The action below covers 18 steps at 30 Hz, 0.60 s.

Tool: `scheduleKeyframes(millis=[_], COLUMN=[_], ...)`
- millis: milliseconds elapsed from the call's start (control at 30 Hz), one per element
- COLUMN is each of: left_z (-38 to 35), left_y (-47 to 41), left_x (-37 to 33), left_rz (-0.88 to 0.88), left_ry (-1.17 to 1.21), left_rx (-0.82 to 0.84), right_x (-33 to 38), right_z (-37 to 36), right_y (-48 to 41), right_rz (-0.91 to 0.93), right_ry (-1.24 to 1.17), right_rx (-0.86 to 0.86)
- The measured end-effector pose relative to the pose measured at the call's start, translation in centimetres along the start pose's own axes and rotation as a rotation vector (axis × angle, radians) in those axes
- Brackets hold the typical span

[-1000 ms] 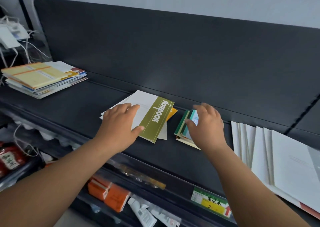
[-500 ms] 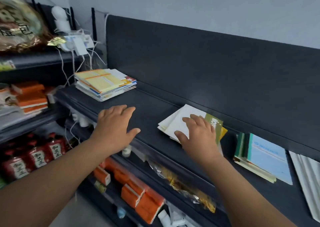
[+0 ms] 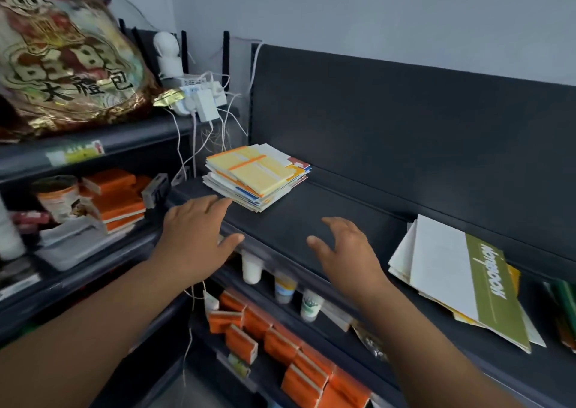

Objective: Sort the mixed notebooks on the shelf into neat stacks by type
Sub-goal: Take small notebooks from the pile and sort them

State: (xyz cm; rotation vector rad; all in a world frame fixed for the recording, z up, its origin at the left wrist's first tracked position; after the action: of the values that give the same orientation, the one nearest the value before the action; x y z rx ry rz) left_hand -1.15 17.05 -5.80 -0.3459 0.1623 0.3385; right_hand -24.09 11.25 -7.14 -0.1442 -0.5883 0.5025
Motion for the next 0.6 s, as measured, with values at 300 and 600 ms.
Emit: scheduleKeyframes(millis=[300, 600], left_z=[-2.0, -4.5], left_y=[-6.7, -13.5], left_x=[2.1, 3.2], left_rz=[0.038, 0.052], left_ry=[0.0, -0.052], left_rx=[-0.004, 0.011], right_x=[-0.3, -1.3], right_z=[-3.4, -7.1], right_y=[-8.2, -15.3], right_rz=[-0.064, -0.08], right_ry=[-0.193, -0.248], right_rx=[0.059, 0.081])
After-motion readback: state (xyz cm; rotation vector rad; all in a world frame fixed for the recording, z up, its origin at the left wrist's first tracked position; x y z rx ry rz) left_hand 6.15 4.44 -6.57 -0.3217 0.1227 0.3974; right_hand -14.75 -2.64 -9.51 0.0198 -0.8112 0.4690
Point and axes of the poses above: each hand's wrist, its own y-axis away from the middle knuckle, its own z-axis out of the back of the hand, x = y × z, the point moved 5 cm from there along -y, towards the middle knuckle, and after that the axes turned 10 degrees about z, right-handed, at the moved point
